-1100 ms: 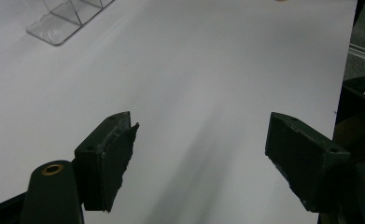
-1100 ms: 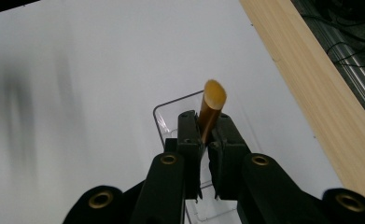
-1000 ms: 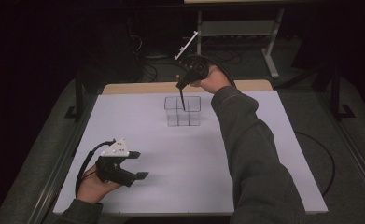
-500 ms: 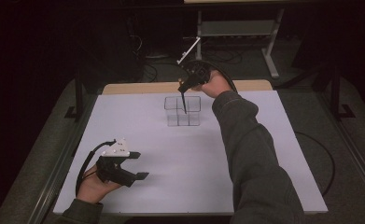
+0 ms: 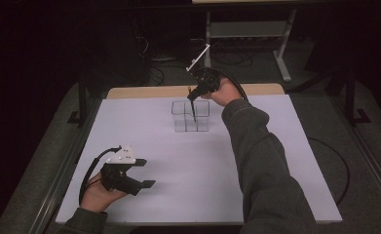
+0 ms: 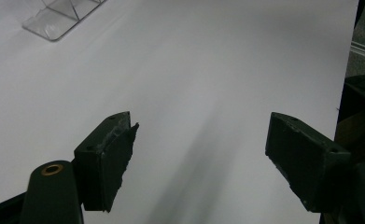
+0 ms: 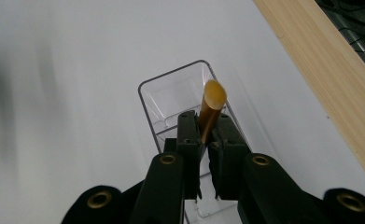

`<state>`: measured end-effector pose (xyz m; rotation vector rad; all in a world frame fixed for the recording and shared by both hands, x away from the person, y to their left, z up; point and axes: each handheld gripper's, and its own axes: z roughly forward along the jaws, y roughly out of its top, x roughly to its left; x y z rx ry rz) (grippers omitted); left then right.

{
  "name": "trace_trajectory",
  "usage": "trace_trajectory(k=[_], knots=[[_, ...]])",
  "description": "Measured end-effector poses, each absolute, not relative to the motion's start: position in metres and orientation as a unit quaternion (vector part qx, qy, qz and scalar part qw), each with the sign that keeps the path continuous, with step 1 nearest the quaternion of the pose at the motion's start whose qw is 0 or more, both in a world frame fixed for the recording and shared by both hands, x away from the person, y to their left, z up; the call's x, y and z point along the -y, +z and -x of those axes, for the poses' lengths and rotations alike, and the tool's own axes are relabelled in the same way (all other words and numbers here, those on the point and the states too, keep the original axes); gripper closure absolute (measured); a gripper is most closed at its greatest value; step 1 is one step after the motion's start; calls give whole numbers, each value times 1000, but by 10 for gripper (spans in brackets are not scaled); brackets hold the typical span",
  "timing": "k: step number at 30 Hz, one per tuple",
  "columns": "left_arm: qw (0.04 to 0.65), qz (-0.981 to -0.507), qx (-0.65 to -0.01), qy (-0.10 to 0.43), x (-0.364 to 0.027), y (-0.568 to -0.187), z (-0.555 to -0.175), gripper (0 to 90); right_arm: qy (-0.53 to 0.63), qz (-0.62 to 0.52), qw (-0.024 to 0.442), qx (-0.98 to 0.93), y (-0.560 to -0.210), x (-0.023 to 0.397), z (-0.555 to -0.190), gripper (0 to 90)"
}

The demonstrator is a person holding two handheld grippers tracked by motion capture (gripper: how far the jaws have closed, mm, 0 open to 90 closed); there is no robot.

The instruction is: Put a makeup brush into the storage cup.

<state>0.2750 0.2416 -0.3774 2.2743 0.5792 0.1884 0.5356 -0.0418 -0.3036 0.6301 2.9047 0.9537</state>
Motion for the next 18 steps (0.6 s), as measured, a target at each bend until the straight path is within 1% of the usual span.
trace_trajectory(k=[5,8,11,18], knots=[[382,-893,-226,73,-242,-378,-275,224,305,-205,9,-930,-305,42,-535,814],[383,-893,-227,73,-242,-377,-275,224,309,-209,9,-928,-305,43,-534,760],[383,-892,-228,72,-242,-377,-275,224,314,-210,13,-926,-303,44,-533,733],[383,-893,-225,74,-242,-377,-275,224,325,-214,18,-921,-300,50,-528,702]])
